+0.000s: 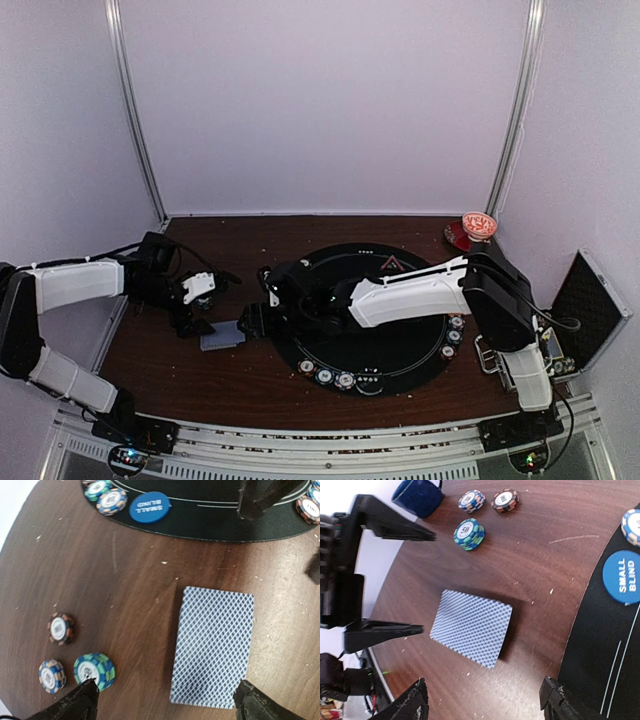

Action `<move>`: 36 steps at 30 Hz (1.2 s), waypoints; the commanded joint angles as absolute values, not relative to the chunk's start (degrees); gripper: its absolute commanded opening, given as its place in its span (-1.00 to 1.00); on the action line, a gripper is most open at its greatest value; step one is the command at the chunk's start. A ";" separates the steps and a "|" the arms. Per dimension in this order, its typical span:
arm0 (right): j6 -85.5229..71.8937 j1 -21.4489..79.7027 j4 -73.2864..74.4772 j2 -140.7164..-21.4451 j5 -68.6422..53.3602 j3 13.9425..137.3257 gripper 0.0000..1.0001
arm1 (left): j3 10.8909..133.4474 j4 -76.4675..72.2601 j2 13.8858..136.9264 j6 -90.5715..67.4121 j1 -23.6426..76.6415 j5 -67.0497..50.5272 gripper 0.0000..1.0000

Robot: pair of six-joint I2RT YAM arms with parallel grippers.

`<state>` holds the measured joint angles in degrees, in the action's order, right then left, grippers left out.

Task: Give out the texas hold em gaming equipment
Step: Adjust the poker card at the center of the board.

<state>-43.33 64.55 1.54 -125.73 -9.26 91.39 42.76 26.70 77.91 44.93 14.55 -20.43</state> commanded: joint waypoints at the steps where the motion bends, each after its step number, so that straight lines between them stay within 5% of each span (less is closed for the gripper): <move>1: -40.29 65.42 11.51 -129.70 -0.87 98.91 0.55 | 40.66 25.75 73.68 44.77 11.43 -22.82 0.96; 16: -34.78 67.04 27.66 -138.78 21.91 114.04 0.46 | 37.66 20.45 78.35 41.97 -0.87 -21.58 0.96; 36: -32.63 68.43 31.85 -148.57 21.86 125.42 0.66 | 35.74 17.43 83.07 44.21 -1.01 -19.69 0.96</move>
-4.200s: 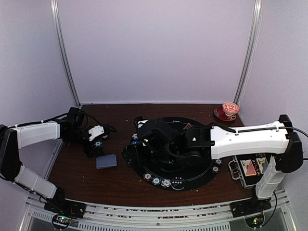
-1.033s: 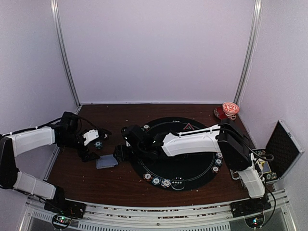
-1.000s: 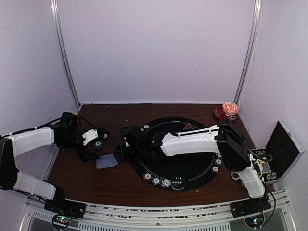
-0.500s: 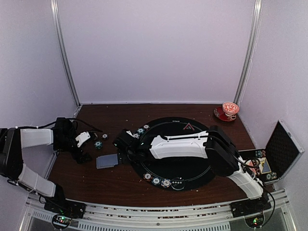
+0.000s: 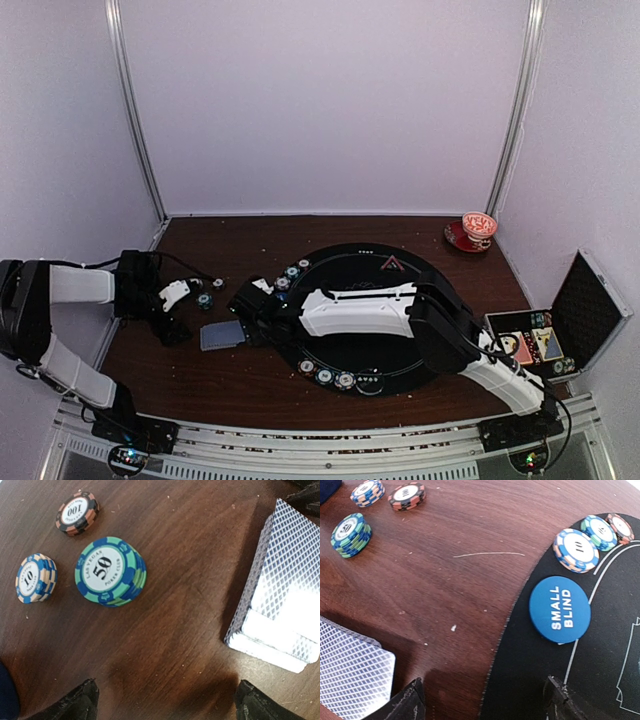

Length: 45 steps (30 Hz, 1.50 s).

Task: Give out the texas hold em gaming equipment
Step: Adjust the poker card at the center of the board.

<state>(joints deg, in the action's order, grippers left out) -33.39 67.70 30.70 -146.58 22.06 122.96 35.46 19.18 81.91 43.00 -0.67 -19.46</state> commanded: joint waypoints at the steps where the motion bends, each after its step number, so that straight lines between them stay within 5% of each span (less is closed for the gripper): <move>1: -32.56 68.55 31.97 -148.86 21.51 125.87 0.66 | 35.89 17.67 83.28 44.41 -0.96 -19.91 0.96; 45: -31.85 69.94 29.35 -152.04 17.73 130.32 0.72 | 36.85 21.71 83.15 47.65 -0.90 -23.97 0.96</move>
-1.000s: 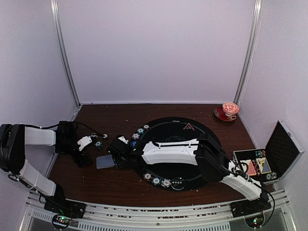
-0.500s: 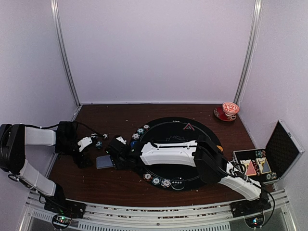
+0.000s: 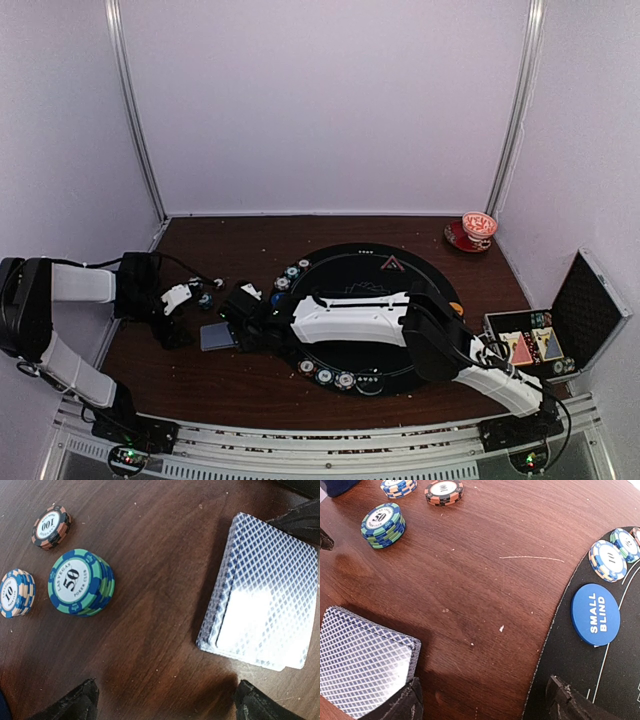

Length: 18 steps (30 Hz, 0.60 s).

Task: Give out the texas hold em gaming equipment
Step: Adjust the poker card at the center of the board.

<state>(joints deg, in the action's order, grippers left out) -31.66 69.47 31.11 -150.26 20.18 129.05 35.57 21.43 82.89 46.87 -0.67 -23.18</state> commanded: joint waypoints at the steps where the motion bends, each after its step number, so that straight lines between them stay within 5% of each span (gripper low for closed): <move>1: -31.79 69.93 29.21 -152.05 17.70 130.34 0.72 | 36.83 21.71 83.15 47.70 -0.93 -24.06 0.96; 18: -31.48 70.07 28.32 -152.12 16.66 130.17 0.72 | 38.06 22.96 84.28 48.03 -0.91 -26.42 0.96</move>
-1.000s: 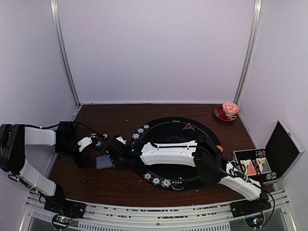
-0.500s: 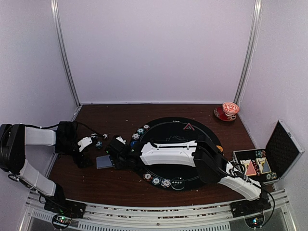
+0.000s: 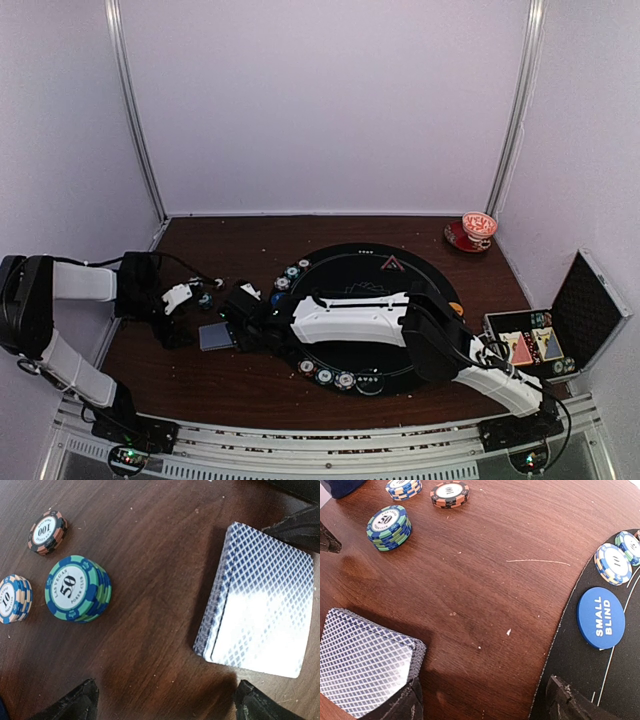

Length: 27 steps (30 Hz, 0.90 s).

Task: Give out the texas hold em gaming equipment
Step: Adjust the poker card at the center of the board.

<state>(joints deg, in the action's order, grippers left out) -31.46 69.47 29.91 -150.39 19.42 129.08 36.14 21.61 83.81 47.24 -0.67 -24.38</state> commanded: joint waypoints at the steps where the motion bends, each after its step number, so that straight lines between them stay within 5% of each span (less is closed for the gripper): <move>1: -31.32 70.12 28.29 -152.14 16.49 130.12 0.72 | 38.20 23.08 84.29 48.03 -0.94 -26.59 0.96; 27: -30.19 70.29 27.48 -142.10 20.28 121.10 0.88 | 39.33 19.34 79.34 43.44 -1.13 -19.43 0.96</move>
<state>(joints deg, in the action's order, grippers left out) -31.16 69.80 27.18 -146.91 19.31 123.17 37.93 22.13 82.50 45.30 -0.67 -22.61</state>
